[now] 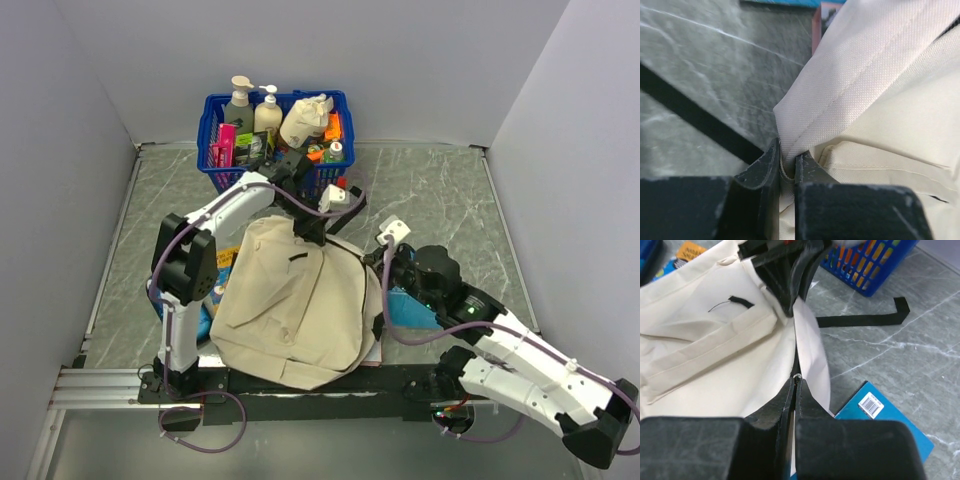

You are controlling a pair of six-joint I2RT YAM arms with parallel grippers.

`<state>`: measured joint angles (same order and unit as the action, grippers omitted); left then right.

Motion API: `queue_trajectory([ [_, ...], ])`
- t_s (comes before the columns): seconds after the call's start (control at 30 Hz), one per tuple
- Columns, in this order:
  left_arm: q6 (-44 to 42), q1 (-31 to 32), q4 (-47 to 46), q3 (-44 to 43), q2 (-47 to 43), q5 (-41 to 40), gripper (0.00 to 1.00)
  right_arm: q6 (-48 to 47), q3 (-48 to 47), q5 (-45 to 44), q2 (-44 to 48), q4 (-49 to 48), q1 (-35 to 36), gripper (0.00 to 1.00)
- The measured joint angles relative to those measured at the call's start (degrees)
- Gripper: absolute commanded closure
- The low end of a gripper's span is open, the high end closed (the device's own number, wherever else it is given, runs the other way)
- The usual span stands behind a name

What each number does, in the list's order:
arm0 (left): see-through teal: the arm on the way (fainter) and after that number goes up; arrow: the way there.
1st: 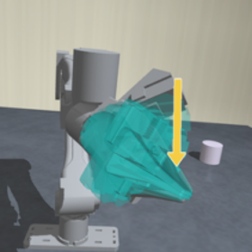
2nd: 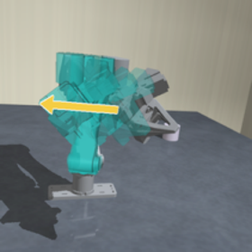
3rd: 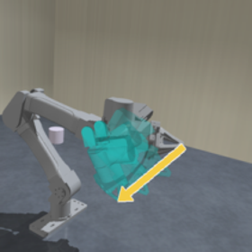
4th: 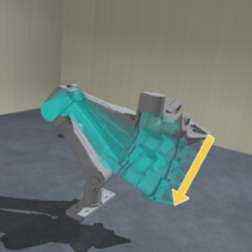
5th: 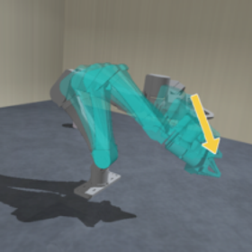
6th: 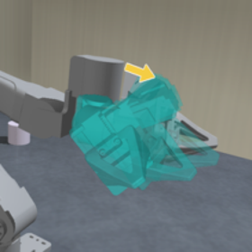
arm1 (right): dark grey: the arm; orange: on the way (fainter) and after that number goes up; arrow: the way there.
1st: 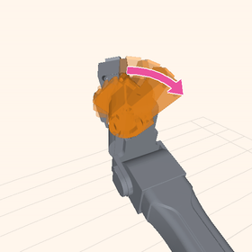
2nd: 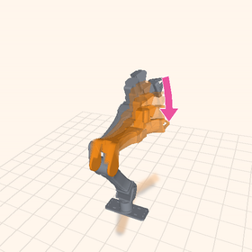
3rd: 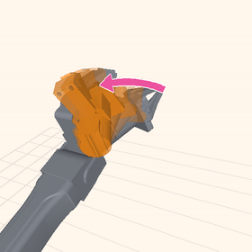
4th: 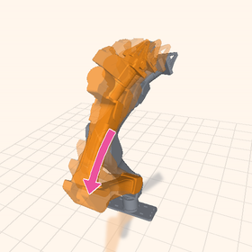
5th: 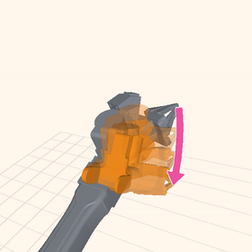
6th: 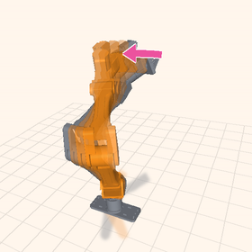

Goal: Pack the student bag
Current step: Unzip the student bag at the center of the board.

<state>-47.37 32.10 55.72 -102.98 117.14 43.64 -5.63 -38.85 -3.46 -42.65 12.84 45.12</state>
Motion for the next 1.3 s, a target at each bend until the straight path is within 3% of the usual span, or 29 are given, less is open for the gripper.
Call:
queue_trajectory([
  [0.27,8.57,-2.58,2.97,-11.34,-0.72,-1.55,0.99,3.23,0.0,-0.02,6.19,1.03,-0.02,1.0],
  [0.47,12.85,-4.61,3.1,-10.67,-4.57,-2.89,0.99,5.84,-0.04,0.09,7.72,1.73,0.0,1.0],
  [0.57,13.77,-5.51,4.55,-10.56,-6.45,-2.97,0.93,6.29,-0.04,0.35,7.78,1.31,0.0,1.0],
  [0.67,13.75,-6.01,5.99,-10.4,-8.28,-3.04,0.58,6.45,-0.37,1.18,7.69,0.42,0.0,1.0],
  [0.7,13.77,-6.08,5.79,-9.75,-9.16,-3.37,0.32,6.45,-0.68,1.53,7.52,0.37,0.0,1.0],
  [0.73,13.68,-6.16,5.62,-8.94,-10.27,-4.11,0.17,6.45,-1.05,1.81,7.3,0.5,0.0,1.0],
  [0.8,13.31,-5.99,4.2,-6.19,-13.2,-6.03,0.04,6.43,-1.95,2.84,6.45,0.55,0.0,1.0],
  [1.03,9.49,-0.39,-1.38,0.83,-20.81,-7.3,0.04,7.21,-2.14,6.27,3.52,1.36,0.0,1.0],
  [1.3,0.0,8.39,-5.53,-1.2,-15.56,-2.32,0.04,8.85,-1.84,7.65,3.96,1.36,0.0,1.0],
])
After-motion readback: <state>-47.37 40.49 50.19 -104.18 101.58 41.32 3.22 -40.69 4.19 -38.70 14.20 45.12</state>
